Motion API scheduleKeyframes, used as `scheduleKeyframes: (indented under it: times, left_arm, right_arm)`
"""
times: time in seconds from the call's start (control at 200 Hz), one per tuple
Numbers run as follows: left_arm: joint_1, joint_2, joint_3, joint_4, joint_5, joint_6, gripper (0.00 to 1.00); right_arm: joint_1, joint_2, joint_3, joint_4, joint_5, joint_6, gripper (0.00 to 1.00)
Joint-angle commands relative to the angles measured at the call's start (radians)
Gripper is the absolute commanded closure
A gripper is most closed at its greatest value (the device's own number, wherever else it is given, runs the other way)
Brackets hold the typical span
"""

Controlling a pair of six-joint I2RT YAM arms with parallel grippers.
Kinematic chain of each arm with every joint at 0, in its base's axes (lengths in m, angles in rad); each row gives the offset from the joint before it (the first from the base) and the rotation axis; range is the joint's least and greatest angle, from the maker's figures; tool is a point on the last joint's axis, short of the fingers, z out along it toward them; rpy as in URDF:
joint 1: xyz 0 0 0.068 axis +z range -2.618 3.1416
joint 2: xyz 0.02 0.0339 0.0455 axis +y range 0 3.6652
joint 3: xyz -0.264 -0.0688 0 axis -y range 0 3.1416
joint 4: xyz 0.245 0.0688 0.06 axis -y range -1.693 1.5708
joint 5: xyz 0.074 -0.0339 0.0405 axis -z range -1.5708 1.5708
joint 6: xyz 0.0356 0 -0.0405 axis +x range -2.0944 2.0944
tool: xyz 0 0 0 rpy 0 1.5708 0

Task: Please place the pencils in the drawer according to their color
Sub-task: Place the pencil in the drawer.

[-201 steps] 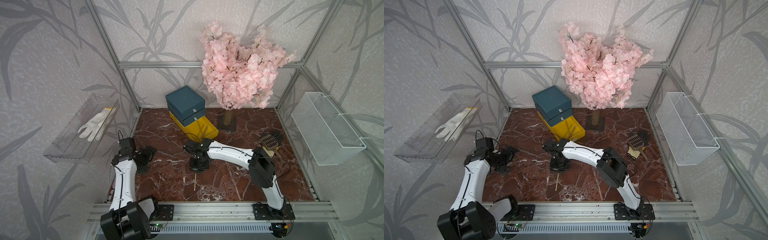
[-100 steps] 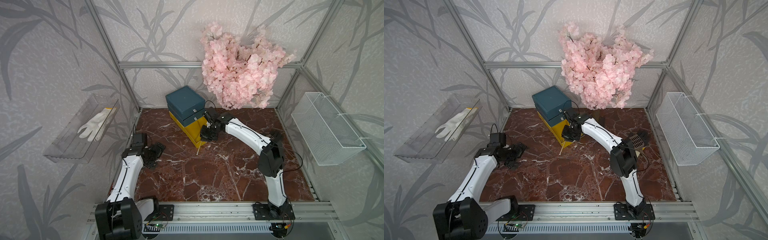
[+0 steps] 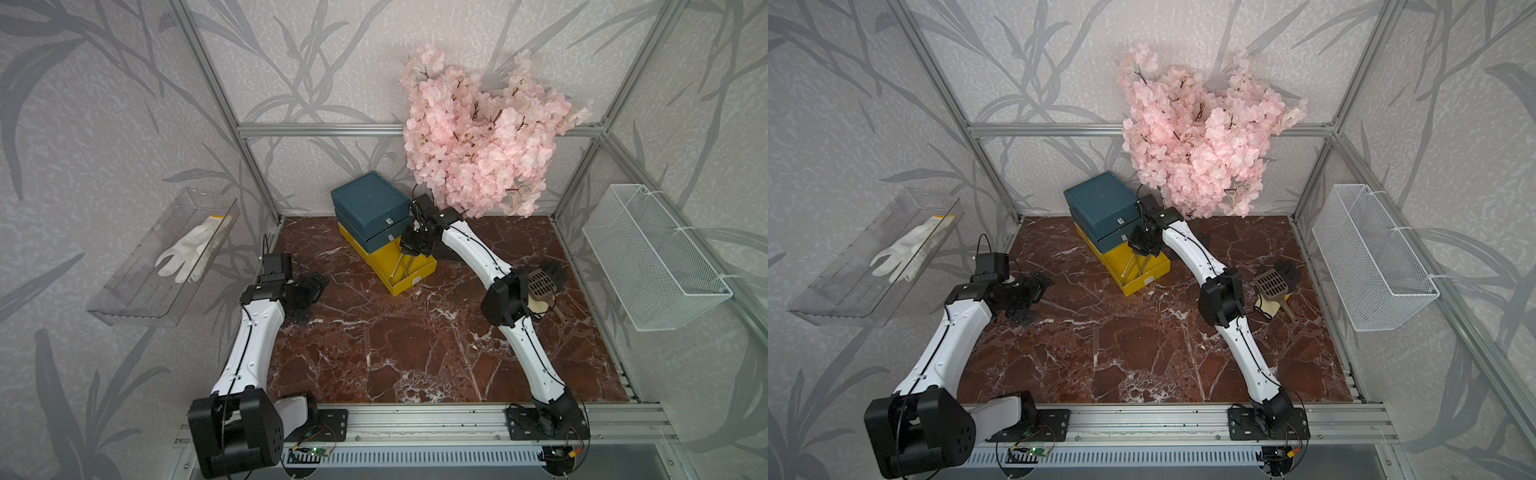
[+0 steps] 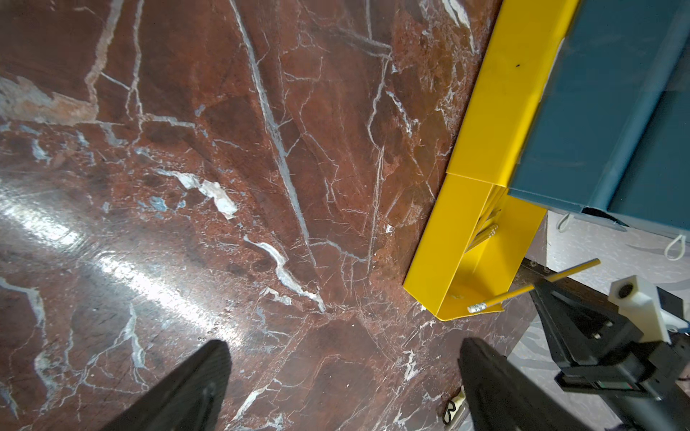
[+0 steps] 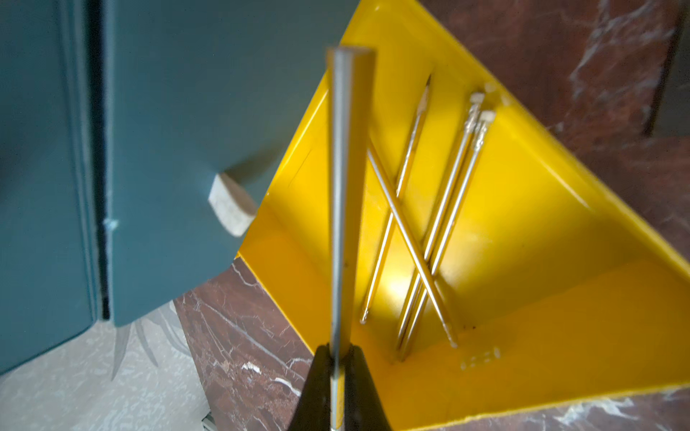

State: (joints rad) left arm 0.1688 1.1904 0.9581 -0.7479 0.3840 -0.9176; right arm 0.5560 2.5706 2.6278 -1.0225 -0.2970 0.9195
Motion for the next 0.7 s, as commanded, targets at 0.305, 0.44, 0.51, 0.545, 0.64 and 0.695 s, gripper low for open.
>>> scheduleKeyframes:
  times: [0.305, 0.44, 0.51, 0.545, 0.64, 0.695]
  left_arm:
    - [-0.027, 0.076, 0.142, 0.005, -0.013, -0.008, 0.0]
    - [-0.034, 0.133, 0.227, 0.007, -0.024, -0.005, 0.0]
    - [-0.034, 0.174, 0.292, 0.001, -0.037, 0.0, 0.0]
    - [-0.035, 0.198, 0.329, -0.001, -0.04, 0.001, 0.0]
    - [-0.041, 0.276, 0.435, -0.01, -0.053, 0.001, 0.0]
    - [-0.048, 0.327, 0.511, -0.018, -0.06, 0.003, 0.0]
  right_arm:
    - [-0.002, 0.063, 0.033, 0.033, -0.088, -0.072, 0.48]
    - [-0.001, -0.054, -0.063, 0.089, -0.118, -0.102, 0.37]
    - [0.001, -0.156, -0.183, 0.159, -0.132, -0.099, 0.37]
    - [0.001, -0.213, -0.268, 0.216, -0.14, -0.086, 0.37]
    - [-0.003, -0.385, -0.539, 0.405, -0.147, -0.017, 0.37]
    - [-0.012, -0.476, -0.7, 0.51, -0.146, 0.037, 0.37]
